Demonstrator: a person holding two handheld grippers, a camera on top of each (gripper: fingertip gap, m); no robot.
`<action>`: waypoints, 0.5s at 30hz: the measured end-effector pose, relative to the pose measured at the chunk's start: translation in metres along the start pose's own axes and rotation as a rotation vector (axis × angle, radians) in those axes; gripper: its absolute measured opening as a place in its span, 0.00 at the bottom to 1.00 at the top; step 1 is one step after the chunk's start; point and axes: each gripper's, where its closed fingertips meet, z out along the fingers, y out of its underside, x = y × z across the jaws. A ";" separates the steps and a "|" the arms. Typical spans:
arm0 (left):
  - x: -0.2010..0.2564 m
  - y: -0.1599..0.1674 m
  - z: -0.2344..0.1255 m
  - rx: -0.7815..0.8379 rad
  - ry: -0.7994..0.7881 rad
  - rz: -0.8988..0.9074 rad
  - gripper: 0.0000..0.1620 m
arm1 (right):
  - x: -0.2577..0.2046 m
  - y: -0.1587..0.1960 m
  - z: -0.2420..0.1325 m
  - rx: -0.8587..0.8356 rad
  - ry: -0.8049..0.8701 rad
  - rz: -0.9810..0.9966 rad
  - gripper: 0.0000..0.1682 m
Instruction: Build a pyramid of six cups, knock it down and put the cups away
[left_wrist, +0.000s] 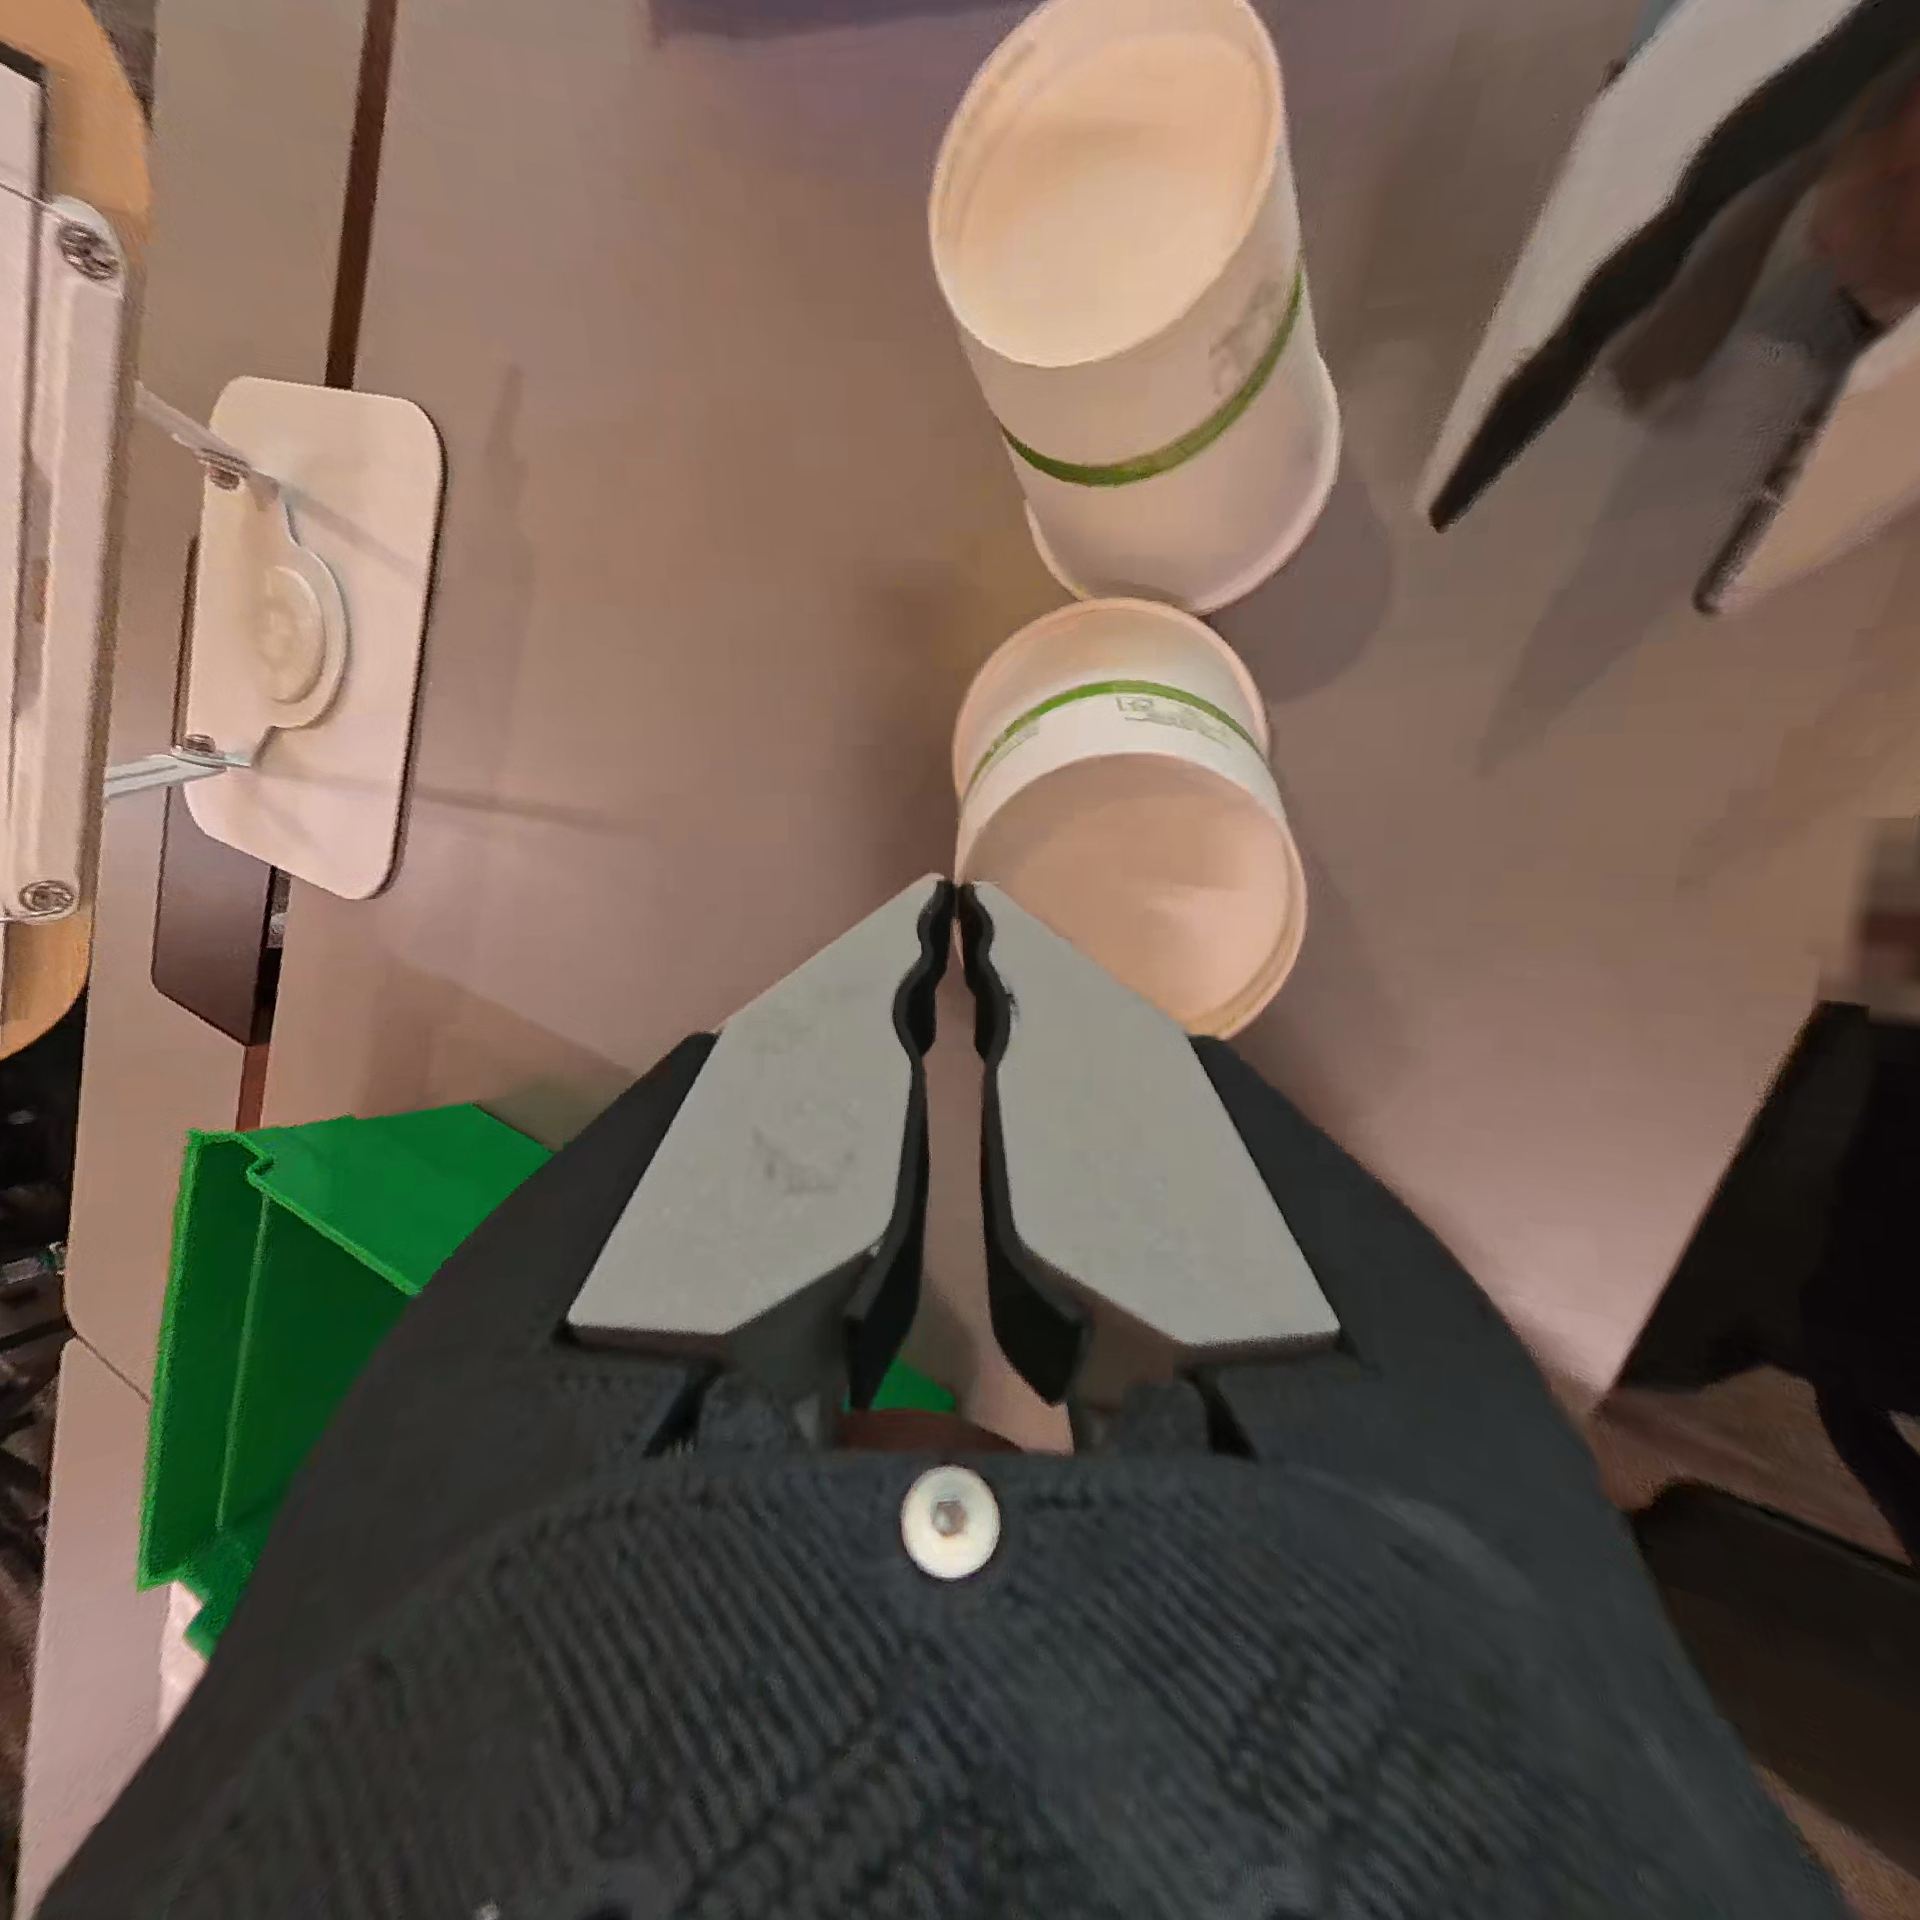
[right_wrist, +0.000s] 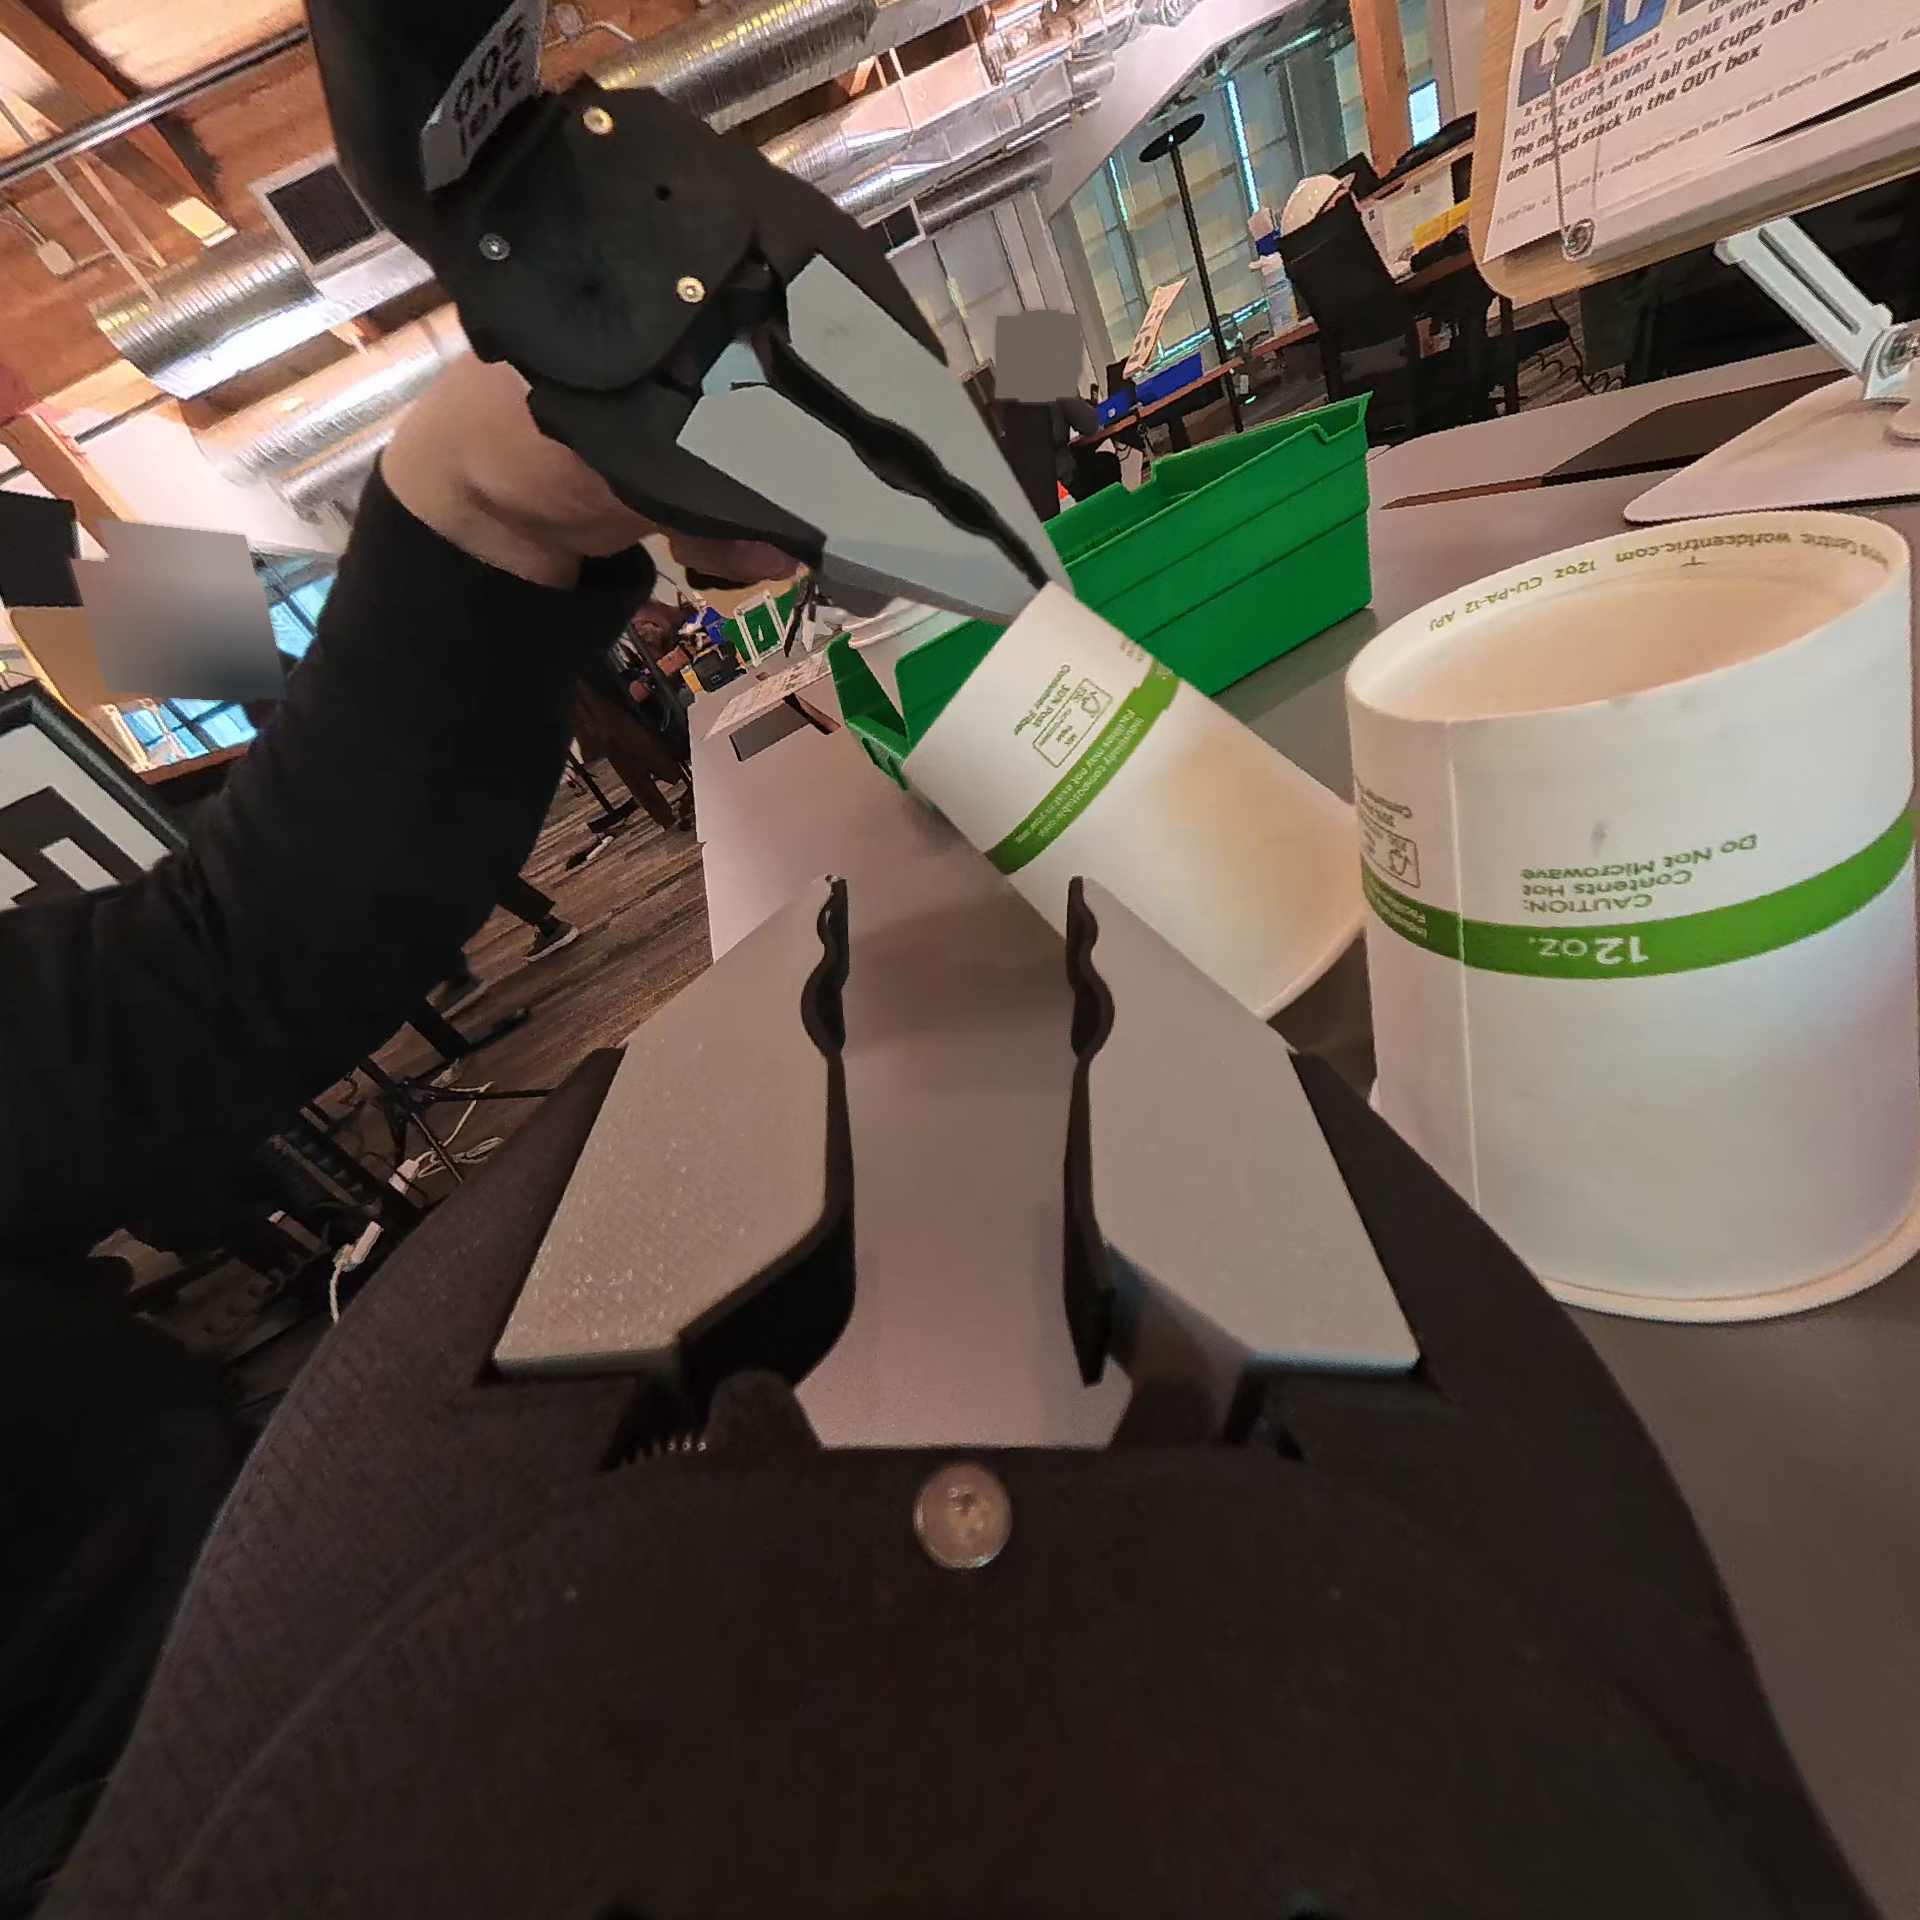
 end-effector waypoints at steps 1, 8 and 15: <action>-0.004 -0.003 0.004 0.025 -0.021 -0.016 0.00 | 0.000 0.000 0.000 0.000 0.001 -0.002 0.23; -0.037 -0.020 0.004 0.336 -0.303 -0.221 0.05 | 0.000 -0.002 -0.002 0.017 0.001 0.001 0.23; -0.014 0.019 0.027 0.406 -0.240 -0.380 0.17 | 0.005 -0.009 -0.007 0.061 0.051 -0.047 0.23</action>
